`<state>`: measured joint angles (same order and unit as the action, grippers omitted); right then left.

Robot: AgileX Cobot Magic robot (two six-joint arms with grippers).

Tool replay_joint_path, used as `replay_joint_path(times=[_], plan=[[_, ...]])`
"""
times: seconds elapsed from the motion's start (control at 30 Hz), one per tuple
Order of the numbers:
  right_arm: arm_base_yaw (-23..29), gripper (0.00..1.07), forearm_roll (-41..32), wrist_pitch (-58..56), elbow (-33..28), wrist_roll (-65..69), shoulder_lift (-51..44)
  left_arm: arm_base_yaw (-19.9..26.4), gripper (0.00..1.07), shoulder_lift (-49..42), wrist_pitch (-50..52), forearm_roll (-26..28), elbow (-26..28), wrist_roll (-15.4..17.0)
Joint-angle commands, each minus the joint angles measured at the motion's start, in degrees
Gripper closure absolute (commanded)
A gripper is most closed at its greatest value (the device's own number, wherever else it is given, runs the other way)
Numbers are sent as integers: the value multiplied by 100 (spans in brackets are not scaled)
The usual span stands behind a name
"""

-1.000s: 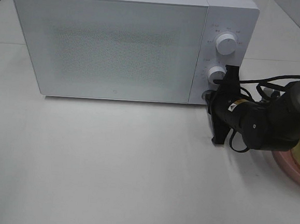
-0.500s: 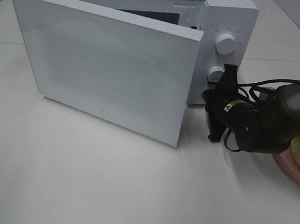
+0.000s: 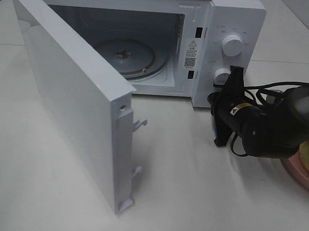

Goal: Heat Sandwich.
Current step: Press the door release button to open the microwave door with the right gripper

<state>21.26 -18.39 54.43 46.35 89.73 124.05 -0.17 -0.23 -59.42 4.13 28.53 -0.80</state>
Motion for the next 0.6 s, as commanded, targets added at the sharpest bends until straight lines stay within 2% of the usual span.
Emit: replay_joint_path(times=[0.03, 0.3, 0.6], plan=[[-178, 106, -11, 1536, 636, -103, 6, 0, 5, -138, 17, -6, -17, 6], [-178, 107, 160, 1415, 630, -103, -11, 0, 5, -138, 17, -6, -17, 6], [-178, 106, 258, 636, 464, -229, -298, 0, 5, -138, 17, -6, -17, 6]])
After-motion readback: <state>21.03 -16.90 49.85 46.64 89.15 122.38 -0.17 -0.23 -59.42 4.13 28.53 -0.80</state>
